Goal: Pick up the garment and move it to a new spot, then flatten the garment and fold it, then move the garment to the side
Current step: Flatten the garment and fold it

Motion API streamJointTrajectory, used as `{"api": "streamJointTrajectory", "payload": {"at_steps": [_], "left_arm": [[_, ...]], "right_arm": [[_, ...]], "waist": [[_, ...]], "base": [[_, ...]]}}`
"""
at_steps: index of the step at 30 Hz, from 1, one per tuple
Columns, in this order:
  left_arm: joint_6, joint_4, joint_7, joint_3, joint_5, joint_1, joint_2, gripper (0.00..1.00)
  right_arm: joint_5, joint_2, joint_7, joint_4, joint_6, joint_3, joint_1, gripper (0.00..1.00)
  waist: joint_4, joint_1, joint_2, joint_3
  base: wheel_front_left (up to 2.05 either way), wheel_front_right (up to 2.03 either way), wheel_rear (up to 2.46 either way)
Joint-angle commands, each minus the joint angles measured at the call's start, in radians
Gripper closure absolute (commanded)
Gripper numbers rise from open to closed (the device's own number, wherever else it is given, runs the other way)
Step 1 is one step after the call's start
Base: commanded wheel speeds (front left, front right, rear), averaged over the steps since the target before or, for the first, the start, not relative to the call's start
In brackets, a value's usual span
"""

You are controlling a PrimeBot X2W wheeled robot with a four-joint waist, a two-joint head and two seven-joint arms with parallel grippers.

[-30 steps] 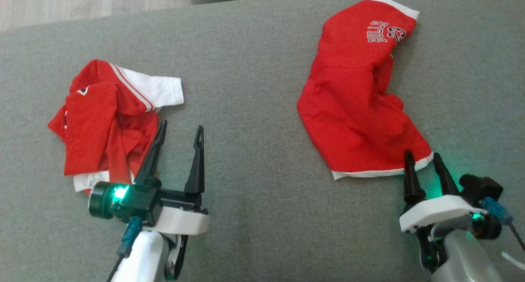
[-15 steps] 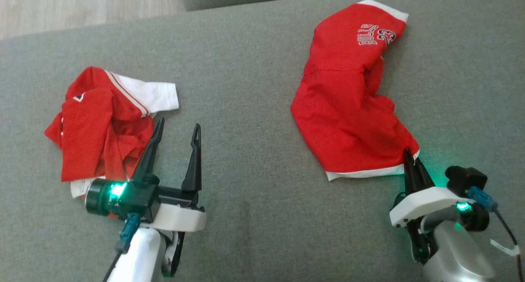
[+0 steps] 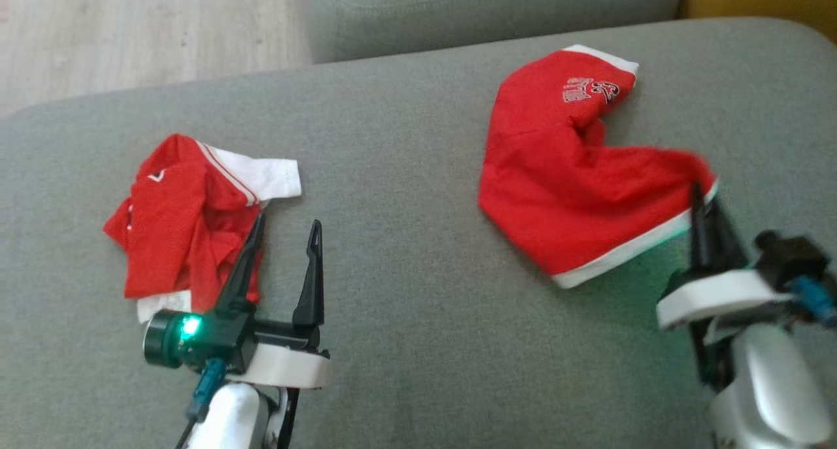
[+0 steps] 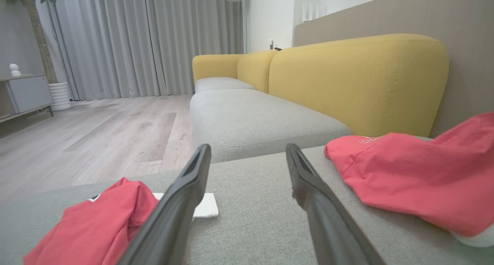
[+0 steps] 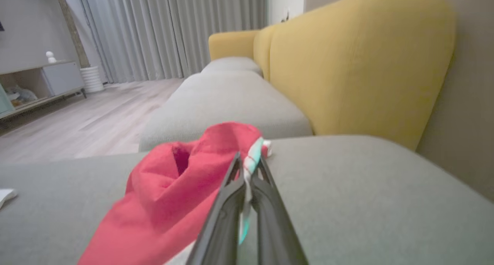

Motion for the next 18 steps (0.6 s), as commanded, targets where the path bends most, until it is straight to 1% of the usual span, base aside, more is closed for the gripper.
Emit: {"api": "streamJointTrajectory", "payload": {"at_steps": [1,4,6,8,10,14,18], "left_arm": [[0.004,-0.035,-0.004,0.04,-0.011,-0.024,0.001,0.0],[0.007,-0.039,-0.004,0.043,-0.019,-0.017,-0.001,0.0],[0.009,-0.044,-0.004,0.043,-0.024,-0.016,-0.001,0.0],[0.011,-0.048,-0.004,0.04,-0.03,-0.018,-0.002,0.0],[0.013,-0.051,-0.004,0.029,-0.04,-0.02,-0.002,0.0],[0.028,-0.054,-0.004,0.005,-0.066,-0.03,-0.002,0.0],[0.045,-0.05,-0.004,-0.013,-0.09,-0.031,-0.003,0.0]], "right_arm": [[-0.016,-0.004,0.007,-0.056,-0.001,0.011,-0.059,1.0],[-0.065,-0.004,0.061,-0.155,-0.001,-0.019,-0.093,1.0],[-0.084,-0.008,0.1,-0.213,-0.001,-0.02,-0.116,1.0],[-0.08,-0.013,0.145,-0.248,-0.001,0.006,-0.14,1.0],[-0.073,-0.026,0.187,-0.269,-0.001,0.053,-0.168,1.0],[-0.051,-0.042,0.255,-0.261,-0.001,0.191,-0.26,1.0],[0.011,-0.028,0.288,-0.175,-0.001,0.299,-0.407,1.0]], "waist": [[0.009,0.0001,0.0,-0.012],[0.022,0.0001,0.0,-0.024],[0.035,0.0001,0.0,-0.029],[0.053,0.0001,0.0,-0.033],[0.076,0.0001,0.0,-0.035],[0.128,0.0001,0.0,-0.033],[0.178,0.0001,0.0,-0.04]], "base": [[0.0,0.0,0.0],[0.0,0.0,0.0],[0.0,0.0,0.0],[0.0,0.0,0.0],[0.0,0.0,0.0],[0.0,0.0,0.0],[0.0,0.0,0.0]]}}
